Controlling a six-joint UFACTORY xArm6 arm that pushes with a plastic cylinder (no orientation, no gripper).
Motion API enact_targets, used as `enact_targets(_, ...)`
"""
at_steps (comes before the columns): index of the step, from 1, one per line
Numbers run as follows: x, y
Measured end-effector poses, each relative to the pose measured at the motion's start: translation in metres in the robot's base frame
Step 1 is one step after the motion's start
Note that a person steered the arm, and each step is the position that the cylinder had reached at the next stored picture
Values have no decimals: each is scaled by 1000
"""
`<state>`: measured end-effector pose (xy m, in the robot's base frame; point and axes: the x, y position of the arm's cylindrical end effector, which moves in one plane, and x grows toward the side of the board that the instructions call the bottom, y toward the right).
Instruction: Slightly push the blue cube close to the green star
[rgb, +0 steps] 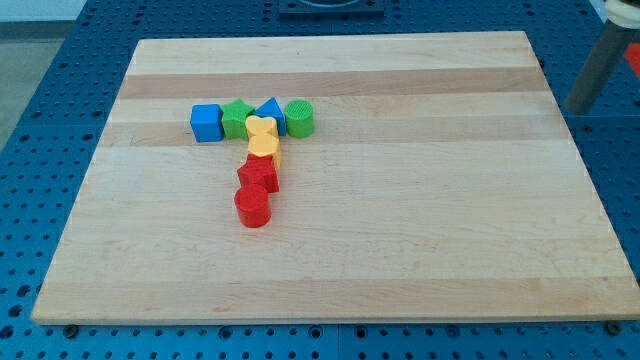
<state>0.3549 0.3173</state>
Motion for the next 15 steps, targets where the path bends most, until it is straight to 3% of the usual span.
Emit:
enact_targets(5, 36, -29)
enact_targets(7, -57, -49)
enact_targets(10, -105, -294)
enact_targets(13, -99, -533)
enact_targets(15, -6, -570)
